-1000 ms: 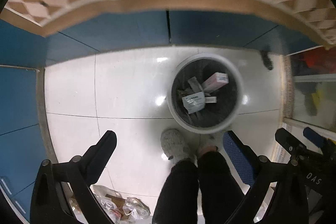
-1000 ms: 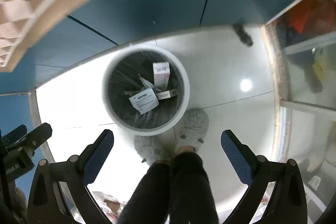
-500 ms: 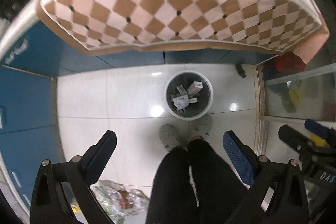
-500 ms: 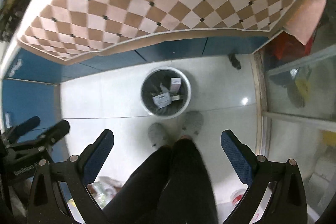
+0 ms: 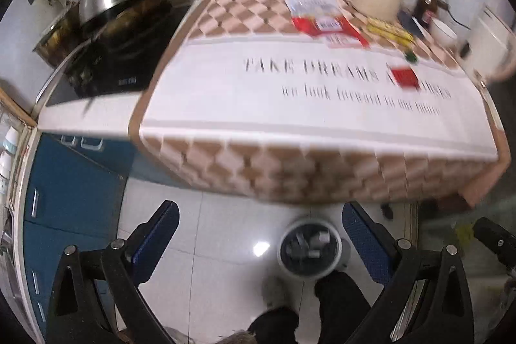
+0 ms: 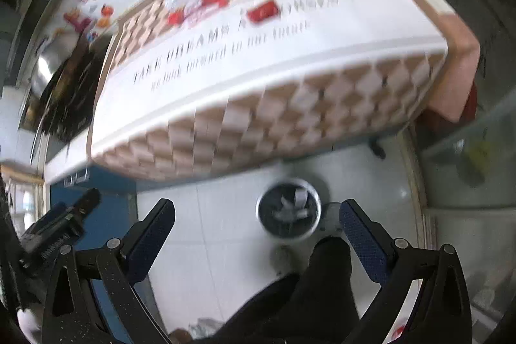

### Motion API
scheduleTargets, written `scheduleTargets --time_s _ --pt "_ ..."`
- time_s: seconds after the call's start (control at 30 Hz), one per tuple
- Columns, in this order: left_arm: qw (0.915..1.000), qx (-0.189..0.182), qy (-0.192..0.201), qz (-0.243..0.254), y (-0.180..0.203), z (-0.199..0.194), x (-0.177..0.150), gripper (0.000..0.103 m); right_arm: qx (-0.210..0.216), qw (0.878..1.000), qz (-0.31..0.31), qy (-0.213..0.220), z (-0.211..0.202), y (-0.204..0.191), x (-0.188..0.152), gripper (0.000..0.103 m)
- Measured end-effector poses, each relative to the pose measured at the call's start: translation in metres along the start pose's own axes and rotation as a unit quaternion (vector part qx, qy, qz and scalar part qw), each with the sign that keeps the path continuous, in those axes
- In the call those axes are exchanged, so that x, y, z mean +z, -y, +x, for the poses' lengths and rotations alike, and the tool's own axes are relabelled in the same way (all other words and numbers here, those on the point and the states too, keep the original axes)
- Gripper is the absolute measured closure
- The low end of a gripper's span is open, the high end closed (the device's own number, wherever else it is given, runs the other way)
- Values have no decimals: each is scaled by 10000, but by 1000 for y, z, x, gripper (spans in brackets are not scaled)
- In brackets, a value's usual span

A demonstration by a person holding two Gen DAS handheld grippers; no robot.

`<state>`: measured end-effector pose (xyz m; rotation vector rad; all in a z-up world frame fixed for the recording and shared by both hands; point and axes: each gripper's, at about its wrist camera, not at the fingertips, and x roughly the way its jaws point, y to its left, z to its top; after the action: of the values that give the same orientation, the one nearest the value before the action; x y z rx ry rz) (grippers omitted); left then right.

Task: Collect trash
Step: 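Raise both tools to the counter and grasp the red sachet with the right tool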

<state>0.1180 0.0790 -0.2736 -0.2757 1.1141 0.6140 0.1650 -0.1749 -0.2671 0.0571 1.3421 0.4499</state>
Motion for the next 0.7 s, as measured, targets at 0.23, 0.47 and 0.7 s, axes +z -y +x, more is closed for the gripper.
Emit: scheduleTargets --time_s 0.23,0.47,0.7 --pt "9974 602 -254 -317 34 55 84 0 61 9995 306 8 72 16 139 0" --pt "9850 1342 -1016 -381 73 140 122 0 -119 9996 108 -221 194 16 259 9" --pt "9757 1577 -1488 -316 112 166 154 0 -675 9906 -1111 418 212 -3 282 91"
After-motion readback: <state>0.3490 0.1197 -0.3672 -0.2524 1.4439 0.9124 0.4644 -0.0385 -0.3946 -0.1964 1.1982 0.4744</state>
